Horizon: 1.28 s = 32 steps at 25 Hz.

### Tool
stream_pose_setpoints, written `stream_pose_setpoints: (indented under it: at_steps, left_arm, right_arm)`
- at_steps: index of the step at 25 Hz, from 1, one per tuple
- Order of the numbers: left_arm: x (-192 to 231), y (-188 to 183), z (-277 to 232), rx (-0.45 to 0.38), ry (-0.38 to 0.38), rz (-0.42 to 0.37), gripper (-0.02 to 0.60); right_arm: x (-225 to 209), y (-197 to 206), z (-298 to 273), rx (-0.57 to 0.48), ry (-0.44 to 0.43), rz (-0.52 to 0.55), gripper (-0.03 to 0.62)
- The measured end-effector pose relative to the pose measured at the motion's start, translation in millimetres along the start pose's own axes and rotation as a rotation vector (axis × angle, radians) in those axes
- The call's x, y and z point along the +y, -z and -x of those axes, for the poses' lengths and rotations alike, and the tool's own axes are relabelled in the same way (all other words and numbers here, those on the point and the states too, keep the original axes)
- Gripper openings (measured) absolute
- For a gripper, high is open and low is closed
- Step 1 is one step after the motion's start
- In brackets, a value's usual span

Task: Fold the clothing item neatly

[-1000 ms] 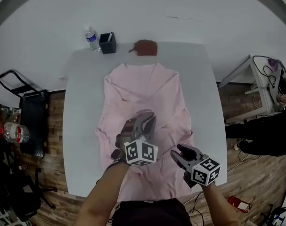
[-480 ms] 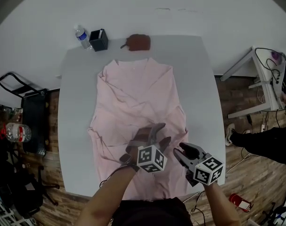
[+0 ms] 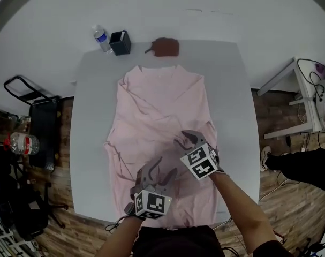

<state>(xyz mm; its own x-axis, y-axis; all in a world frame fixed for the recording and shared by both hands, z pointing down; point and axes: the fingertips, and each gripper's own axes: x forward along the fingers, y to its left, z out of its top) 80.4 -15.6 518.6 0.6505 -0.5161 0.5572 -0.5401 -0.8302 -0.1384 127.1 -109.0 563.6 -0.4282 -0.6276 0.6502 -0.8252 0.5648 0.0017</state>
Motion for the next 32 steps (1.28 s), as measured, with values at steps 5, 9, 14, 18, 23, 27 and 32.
stream_pose_setpoints:
  at_steps: [5, 9, 14, 18, 23, 27, 32]
  left_arm:
    - [3, 9, 19, -0.001, -0.041, 0.043, 0.250]
    - [7, 17, 27, 0.004, -0.054, 0.069, 0.250]
    - [6, 21, 33, -0.021, -0.059, 0.094, 0.250]
    - [-4, 17, 34, -0.038, -0.055, 0.099, 0.250]
    - [-13, 22, 48, -0.038, -0.071, 0.164, 0.250]
    - [-22, 44, 74, -0.008, -0.066, 0.211, 0.250]
    - [-25, 87, 114, 0.009, -0.092, 0.263, 0.250]
  right_arm:
    - [-9, 13, -68, 0.182, 0.077, 0.192, 0.155]
    - [-30, 29, -69, 0.250, 0.167, 0.155, 0.038]
    - [-74, 34, -30, 0.086, 0.233, -0.320, 0.028]
    - [-92, 68, -23, 0.107, 0.273, -0.448, 0.029]
    - [-82, 57, -4, 0.017, 0.195, -0.438, 0.118]
    - [-55, 46, 53, -0.079, 0.103, -0.454, 0.121]
    - [-1, 79, 121, -0.105, 0.033, -0.484, 0.121]
